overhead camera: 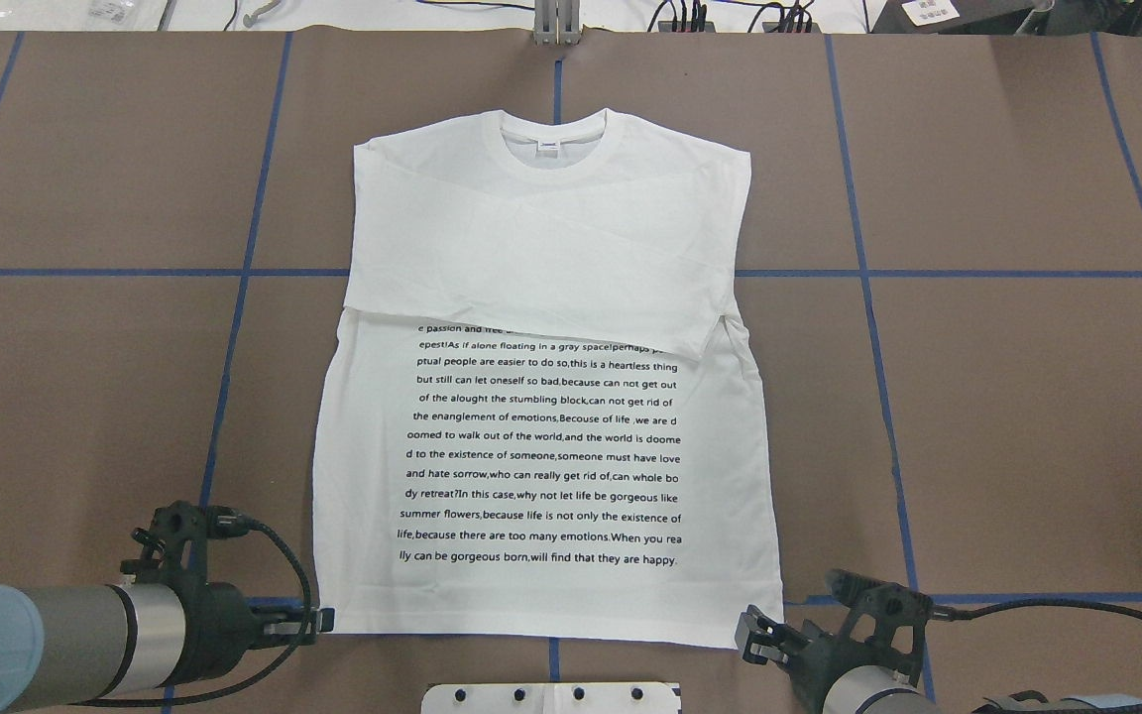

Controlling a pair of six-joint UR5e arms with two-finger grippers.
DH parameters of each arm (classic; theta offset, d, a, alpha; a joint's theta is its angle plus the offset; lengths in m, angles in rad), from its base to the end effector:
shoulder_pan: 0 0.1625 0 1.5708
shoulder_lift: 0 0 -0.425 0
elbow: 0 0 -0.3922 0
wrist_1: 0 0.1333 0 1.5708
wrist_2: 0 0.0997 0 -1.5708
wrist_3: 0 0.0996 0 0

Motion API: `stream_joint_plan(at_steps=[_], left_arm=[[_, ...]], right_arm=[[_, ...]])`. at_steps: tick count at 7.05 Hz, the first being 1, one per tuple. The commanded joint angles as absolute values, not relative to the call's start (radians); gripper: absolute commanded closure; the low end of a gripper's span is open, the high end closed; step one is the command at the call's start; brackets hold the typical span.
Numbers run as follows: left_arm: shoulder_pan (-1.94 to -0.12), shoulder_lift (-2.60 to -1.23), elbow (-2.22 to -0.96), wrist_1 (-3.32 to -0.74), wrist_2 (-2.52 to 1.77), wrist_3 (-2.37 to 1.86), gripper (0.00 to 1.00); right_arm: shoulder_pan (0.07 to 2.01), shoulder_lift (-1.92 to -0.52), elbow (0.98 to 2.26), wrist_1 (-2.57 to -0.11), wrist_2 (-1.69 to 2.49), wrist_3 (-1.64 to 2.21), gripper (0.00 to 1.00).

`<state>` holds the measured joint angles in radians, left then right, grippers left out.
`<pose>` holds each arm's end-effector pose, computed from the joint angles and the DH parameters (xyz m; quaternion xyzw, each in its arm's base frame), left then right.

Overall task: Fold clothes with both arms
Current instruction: 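Lower both grippers and pinch the two hem corners nearest the robot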

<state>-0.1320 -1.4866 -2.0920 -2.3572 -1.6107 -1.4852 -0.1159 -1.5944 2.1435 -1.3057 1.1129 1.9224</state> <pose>0.4262 -0.1871 0.3601 0.0461 0.5725 -0.0075 0.8186 -0.4754 -0.1232 0.3715 0.1134 -0.4234 0.1944 0.8775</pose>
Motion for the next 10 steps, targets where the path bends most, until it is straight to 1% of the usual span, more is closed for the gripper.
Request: stream_joint_plan(at_steps=[1, 4, 5, 6, 10], left_arm=[[-0.132, -1.488, -2.092, -2.358, -1.611, -1.486, 1.0], [-0.132, -1.485, -2.092, -2.358, -1.611, -1.486, 1.0], [-0.132, -1.485, -2.092, -2.358, -1.611, -1.485, 1.0], [-0.132, -1.485, -2.092, -2.358, -1.611, -1.486, 1.0], [-0.132, -1.483, -2.094, -2.361, -1.611, -1.486, 1.0]], right_arm=[[-0.124, -1.594, 2.131, -1.315, 1.114, 1.927, 0.32], [-0.162, -1.594, 2.129, -1.322, 1.1, 1.927, 0.33], [-0.164, -1.594, 2.129, -1.322, 1.097, 1.927, 0.37], [-0.164, -1.594, 2.126, -1.322, 1.095, 1.924, 0.47], [-0.16, -1.592, 2.118, -1.348, 1.095, 1.914, 0.47]])
